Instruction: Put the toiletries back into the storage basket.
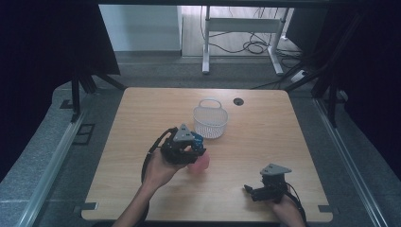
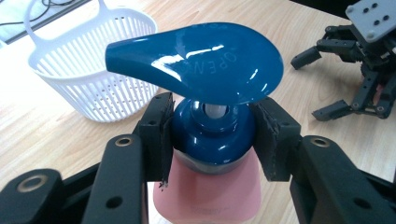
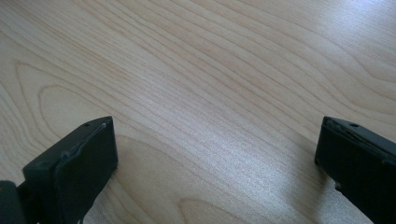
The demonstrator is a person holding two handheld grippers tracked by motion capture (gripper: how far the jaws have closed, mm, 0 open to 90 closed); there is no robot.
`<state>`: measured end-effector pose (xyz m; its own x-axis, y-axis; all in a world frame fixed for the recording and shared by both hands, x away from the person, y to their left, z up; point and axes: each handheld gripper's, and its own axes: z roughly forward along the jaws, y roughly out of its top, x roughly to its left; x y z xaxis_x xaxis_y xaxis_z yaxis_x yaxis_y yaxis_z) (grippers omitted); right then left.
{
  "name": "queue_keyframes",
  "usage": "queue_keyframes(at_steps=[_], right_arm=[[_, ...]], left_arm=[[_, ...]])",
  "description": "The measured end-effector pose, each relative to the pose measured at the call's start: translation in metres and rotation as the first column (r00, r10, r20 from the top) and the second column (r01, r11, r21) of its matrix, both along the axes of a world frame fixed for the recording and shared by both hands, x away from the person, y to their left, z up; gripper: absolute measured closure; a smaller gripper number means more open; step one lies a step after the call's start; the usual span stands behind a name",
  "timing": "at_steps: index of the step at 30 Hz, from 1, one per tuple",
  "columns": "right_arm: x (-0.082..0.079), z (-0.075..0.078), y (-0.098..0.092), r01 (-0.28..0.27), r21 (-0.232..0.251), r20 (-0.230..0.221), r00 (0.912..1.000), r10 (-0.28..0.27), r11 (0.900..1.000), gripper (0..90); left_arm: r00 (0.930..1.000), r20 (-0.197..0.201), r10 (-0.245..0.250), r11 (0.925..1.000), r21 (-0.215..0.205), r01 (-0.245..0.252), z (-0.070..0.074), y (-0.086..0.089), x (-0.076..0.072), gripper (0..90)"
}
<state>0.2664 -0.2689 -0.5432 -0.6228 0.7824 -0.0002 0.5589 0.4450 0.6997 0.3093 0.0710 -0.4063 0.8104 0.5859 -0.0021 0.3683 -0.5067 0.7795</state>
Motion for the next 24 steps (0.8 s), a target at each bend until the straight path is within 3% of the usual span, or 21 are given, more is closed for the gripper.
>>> queue_keyframes(at_steps=[24], right_arm=[[0.0,0.0,0.0,-0.001,-0.001,0.0,1.0,0.001,1.0,0.0]], left_arm=[[0.9988,0.026,0.043,0.9989,-0.019,-0.042,0.031,-0.005,0.03,52.6]])
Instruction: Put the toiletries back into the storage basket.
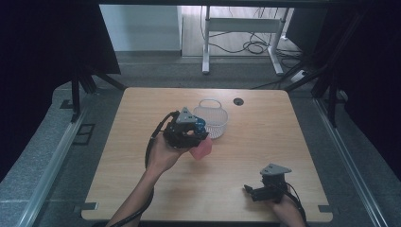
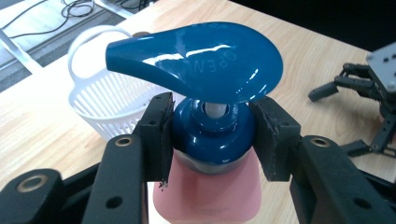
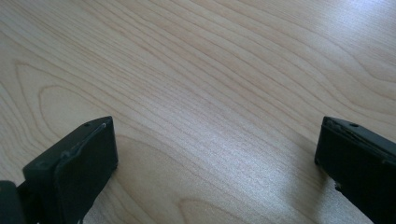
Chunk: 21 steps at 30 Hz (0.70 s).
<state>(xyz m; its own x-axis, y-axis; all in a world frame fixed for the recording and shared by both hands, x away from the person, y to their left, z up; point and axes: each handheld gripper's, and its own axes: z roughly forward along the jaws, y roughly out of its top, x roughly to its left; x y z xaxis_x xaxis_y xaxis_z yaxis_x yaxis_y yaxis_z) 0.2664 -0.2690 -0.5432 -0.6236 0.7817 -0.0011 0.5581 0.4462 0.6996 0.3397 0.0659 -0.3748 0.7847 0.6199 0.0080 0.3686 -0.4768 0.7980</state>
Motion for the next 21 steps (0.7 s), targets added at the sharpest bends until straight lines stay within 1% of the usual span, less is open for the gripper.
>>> queue_keyframes(at_steps=[8,12,21], right_arm=[[0.0,0.0,0.0,0.0,0.0,-0.001,1.0,0.0,1.0,0.0],[0.0,0.0,0.0,0.001,0.002,-0.002,1.0,-0.001,1.0,0.0],[0.0,0.0,0.0,0.0,0.001,0.0,1.0,0.0,1.0,0.0]], left_arm=[[0.9999,0.007,0.011,0.9999,-0.003,-0.011,0.01,-0.004,0.011,52.5],[0.9998,0.013,0.014,0.9999,0.006,-0.014,0.014,-0.007,0.016,52.6],[0.9996,0.013,0.024,0.9997,0.009,-0.024,0.018,-0.012,0.025,52.5]])
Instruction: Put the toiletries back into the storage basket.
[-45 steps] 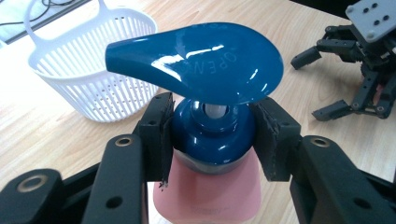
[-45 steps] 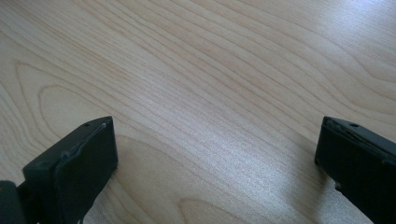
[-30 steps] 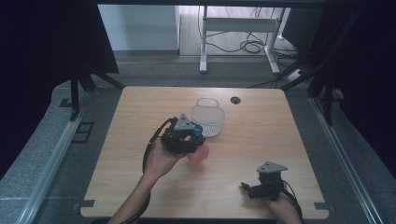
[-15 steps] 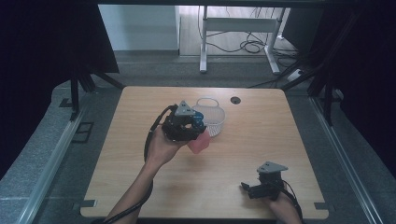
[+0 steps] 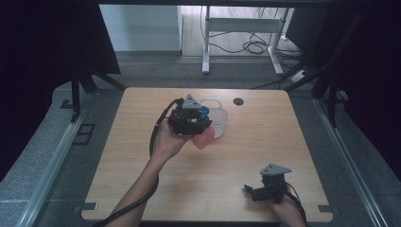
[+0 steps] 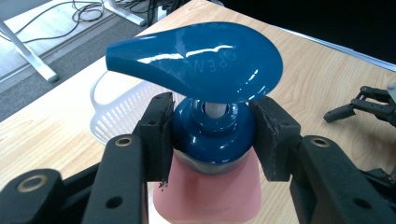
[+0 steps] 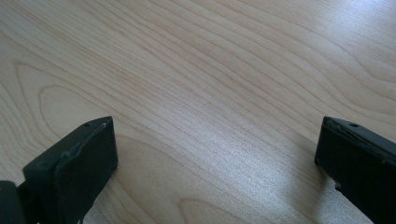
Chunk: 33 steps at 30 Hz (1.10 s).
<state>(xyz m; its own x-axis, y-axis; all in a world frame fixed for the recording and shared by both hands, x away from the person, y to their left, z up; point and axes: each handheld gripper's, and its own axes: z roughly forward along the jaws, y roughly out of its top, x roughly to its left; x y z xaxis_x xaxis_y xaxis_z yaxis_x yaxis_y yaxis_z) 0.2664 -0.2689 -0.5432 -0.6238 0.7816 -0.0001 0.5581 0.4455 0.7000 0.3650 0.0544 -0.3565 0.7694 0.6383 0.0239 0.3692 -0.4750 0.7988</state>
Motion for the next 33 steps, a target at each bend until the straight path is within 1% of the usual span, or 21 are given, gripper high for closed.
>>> queue_keyframes(at_steps=[4,10,13,23,32,33], right_arm=[[0.0,0.0,0.0,0.0,0.0,0.0,1.0,0.0,1.0,0.0],[0.0,0.0,0.0,0.0,0.0,0.0,1.0,0.0,1.0,0.0],[0.0,0.0,0.0,0.001,0.001,0.0,1.0,-0.001,1.0,0.0],[0.0,0.0,0.0,0.002,0.002,-0.001,1.0,-0.002,1.0,0.0],[0.0,0.0,0.0,0.005,0.004,-0.002,1.0,-0.005,1.0,0.0],[0.0,0.0,0.0,0.005,0.004,-0.002,1.0,-0.005,1.0,0.0]], left_arm=[[1.0,0.003,0.005,1.0,0.007,-0.005,0.003,-0.001,0.006,52.5],[0.9999,0.0,0.014,0.9999,0.005,-0.014,0.007,-0.003,0.012,52.6],[0.9999,0.006,0.015,0.9998,0.015,-0.015,0.011,-0.005,0.016,52.5],[0.9994,0.019,0.028,0.9992,0.026,-0.029,0.021,-0.013,0.029,52.6],[0.9985,0.025,0.048,0.9982,0.034,-0.049,0.024,-0.019,0.04,52.6],[0.9984,0.028,0.05,0.9983,0.03,-0.051,0.024,-0.02,0.042,52.6]])
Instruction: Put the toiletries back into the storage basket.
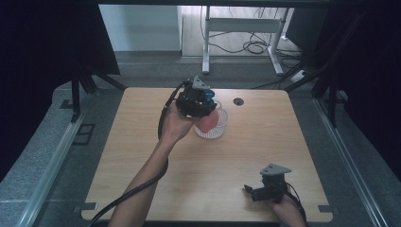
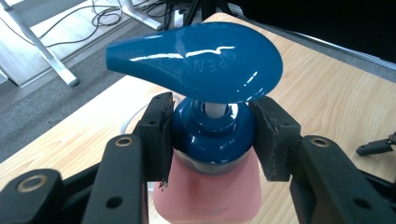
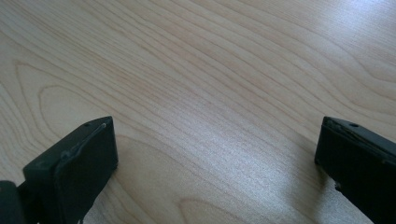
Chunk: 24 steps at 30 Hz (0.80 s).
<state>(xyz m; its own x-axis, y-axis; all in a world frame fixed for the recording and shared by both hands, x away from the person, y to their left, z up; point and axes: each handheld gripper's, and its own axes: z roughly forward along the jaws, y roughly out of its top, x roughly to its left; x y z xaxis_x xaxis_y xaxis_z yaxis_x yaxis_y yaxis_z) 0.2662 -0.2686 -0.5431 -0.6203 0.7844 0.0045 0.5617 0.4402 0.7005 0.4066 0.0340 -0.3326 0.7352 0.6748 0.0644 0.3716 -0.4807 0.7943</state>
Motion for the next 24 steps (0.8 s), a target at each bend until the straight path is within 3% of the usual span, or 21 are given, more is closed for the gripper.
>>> queue_keyframes(at_steps=[24], right_arm=[[0.0,0.0,0.0,-0.004,-0.001,0.0,1.0,0.004,1.0,0.0]], left_arm=[[0.998,0.019,0.06,0.9982,-0.006,-0.059,-0.002,-0.022,0.03,52.6]])
